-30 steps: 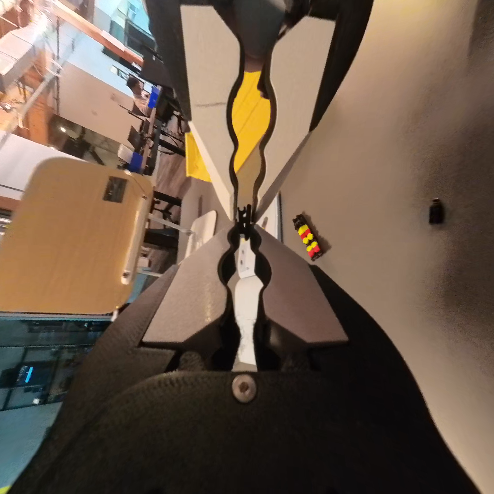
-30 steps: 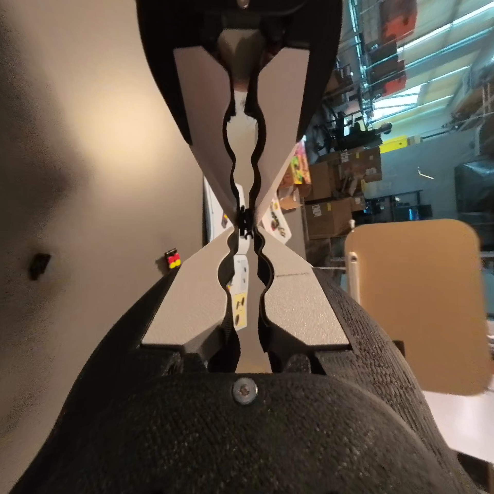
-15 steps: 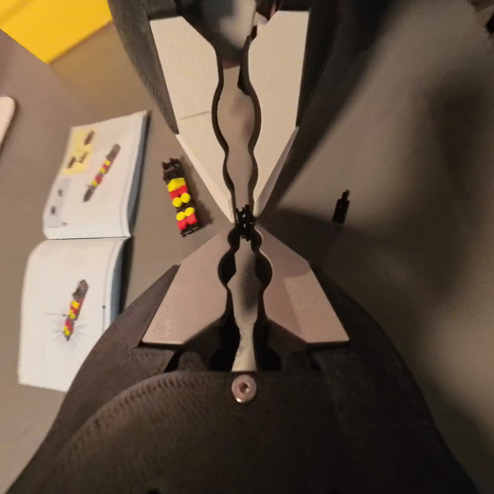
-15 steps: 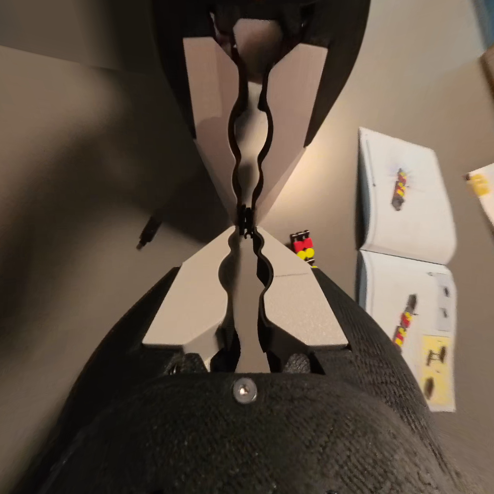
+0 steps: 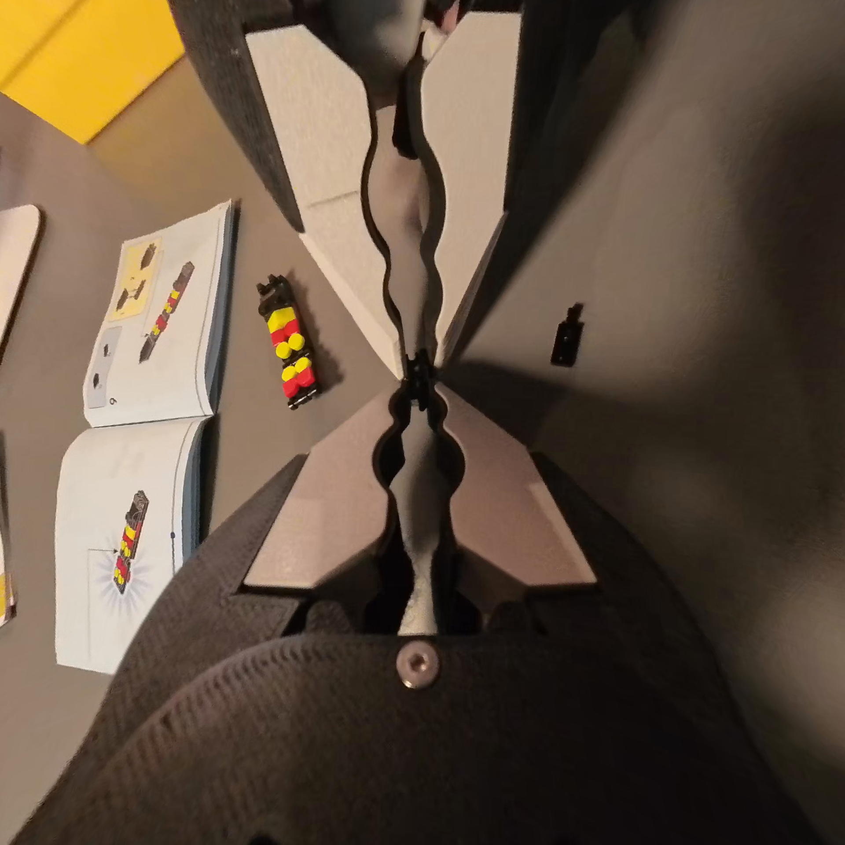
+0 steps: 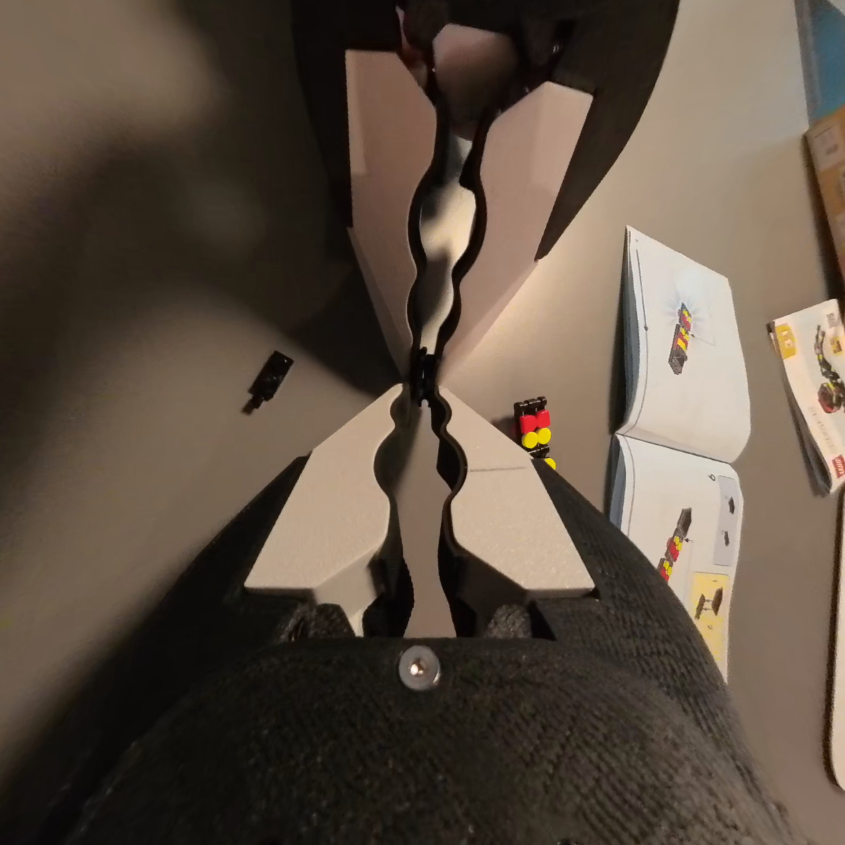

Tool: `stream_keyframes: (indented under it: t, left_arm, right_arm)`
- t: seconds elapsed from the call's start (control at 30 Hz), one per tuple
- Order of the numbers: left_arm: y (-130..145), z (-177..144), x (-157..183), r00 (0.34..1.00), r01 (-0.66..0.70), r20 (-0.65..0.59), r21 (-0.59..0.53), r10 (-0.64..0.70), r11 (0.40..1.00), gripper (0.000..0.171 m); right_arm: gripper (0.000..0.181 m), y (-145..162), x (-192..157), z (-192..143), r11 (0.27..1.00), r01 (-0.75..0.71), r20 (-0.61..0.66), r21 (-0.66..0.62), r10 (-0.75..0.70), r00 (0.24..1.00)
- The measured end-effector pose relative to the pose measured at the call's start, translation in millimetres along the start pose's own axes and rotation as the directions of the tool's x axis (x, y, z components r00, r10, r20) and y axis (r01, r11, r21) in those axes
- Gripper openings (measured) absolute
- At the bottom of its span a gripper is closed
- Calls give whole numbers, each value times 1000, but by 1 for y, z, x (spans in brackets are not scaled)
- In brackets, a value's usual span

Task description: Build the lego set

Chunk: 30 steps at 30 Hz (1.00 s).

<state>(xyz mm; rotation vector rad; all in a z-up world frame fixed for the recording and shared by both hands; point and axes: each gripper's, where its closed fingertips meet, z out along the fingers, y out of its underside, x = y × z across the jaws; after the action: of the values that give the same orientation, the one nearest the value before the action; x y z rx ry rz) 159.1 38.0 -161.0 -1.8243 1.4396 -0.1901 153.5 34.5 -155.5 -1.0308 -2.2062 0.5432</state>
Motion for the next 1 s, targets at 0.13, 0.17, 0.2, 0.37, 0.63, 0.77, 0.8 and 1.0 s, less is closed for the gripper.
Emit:
stream_keyframes:
  t: [0.13, 0.17, 0.2, 0.37, 0.63, 0.77, 0.8, 1.0]
  left_arm:
    - [3, -1, -5, 999, 32, 1, 1, -32, 999, 6]
    - [4, -3, -7, 999, 30, 13, -9, -30, 999, 6]
    - [8, -5, -14, 998, 35, 46, -37, -33, 999, 6]
    - [46, -24, -41, 969, 231, 138, -211, -205, 950, 7]
    - [86, -54, -58, 852, 522, 180, -328, -491, 787, 7]
    - [60, -56, -67, 816, 578, 141, -186, -560, 795, 34]
    - [48, -57, -69, 823, 568, 129, -131, -554, 813, 36]
    - [-21, -27, -88, 920, 347, 135, 151, -368, 925, 33]
  right_arm:
    - [7, -1, 6, 2, 997, -66, -10, 45, 66, 998]
    - [11, -2, 9, 2, 995, -80, -15, 61, 81, 997]
    - [18, -2, 12, 1, 992, -101, -22, 73, 103, 994]
    - [14, 2, 28, -7, 976, -196, -63, 98, 202, 977]
    - [11, 7, 40, -7, 979, -173, -151, 106, 188, 970]
    - [13, 3, 44, -11, 970, -177, -170, 168, 206, 964]
    - [13, 3, 47, -13, 968, -172, -183, 181, 205, 962]
    - [12, 20, 79, -44, 961, -122, -368, 248, 210, 906]
